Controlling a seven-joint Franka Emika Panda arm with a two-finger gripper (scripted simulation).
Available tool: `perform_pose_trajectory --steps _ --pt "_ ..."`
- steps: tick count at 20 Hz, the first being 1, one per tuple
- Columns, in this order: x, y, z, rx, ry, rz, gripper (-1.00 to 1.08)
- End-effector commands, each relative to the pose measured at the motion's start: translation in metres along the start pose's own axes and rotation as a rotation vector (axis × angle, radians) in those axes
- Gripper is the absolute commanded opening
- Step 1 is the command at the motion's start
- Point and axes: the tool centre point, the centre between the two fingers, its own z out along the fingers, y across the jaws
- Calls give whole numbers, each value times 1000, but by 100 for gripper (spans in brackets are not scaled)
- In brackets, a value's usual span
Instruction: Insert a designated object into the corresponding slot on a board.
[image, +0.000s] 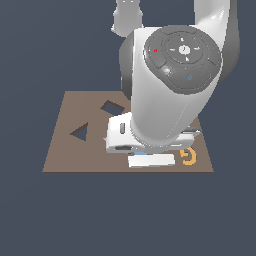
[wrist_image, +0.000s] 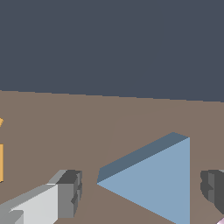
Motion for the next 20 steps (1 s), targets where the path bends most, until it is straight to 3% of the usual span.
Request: perform_pose_trajectory --steps 1,5,6,20 --pt "0 0 8 0 -1 0 100" --pt "0 0 15 0 -1 0 100" --pt "0 0 15 0 -1 0 -100" --pt "0 0 10 0 -1 0 -100"
